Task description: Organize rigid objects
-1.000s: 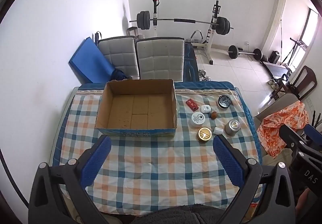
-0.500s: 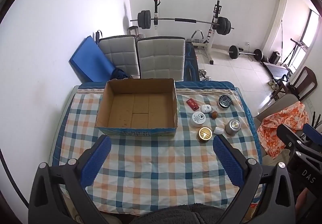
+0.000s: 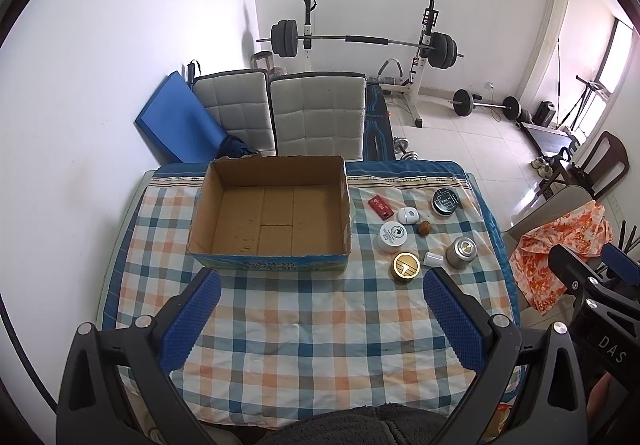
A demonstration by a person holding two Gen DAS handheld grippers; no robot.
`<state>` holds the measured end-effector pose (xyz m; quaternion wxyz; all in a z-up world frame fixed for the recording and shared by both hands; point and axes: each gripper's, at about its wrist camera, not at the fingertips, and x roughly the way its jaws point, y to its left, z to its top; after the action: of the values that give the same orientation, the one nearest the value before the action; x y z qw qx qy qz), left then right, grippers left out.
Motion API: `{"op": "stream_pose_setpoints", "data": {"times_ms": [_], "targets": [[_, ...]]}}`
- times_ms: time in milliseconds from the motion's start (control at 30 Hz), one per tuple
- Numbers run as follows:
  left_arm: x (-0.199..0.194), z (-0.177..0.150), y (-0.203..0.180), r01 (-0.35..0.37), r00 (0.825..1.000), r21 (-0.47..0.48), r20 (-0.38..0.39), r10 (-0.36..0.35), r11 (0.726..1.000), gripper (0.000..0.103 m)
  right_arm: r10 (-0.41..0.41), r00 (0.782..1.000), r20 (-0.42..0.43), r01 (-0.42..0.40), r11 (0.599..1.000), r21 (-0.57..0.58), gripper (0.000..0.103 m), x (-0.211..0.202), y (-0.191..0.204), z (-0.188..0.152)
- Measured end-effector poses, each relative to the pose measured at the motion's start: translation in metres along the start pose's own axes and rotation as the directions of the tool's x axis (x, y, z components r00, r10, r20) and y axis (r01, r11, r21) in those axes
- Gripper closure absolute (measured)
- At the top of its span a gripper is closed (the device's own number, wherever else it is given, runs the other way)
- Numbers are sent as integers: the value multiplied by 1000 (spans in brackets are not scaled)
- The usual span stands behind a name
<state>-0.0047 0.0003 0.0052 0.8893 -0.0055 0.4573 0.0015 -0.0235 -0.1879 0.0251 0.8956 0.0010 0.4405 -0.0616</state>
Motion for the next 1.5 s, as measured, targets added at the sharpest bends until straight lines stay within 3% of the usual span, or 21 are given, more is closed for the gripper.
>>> {"op": "stream_pose_setpoints", "data": {"times_ms": [1500], "targets": [[-3, 15, -2, -8, 1000, 2, 18, 8, 1000, 0, 0, 1000, -4, 0, 1000, 1, 8, 3, 0, 12]]}}
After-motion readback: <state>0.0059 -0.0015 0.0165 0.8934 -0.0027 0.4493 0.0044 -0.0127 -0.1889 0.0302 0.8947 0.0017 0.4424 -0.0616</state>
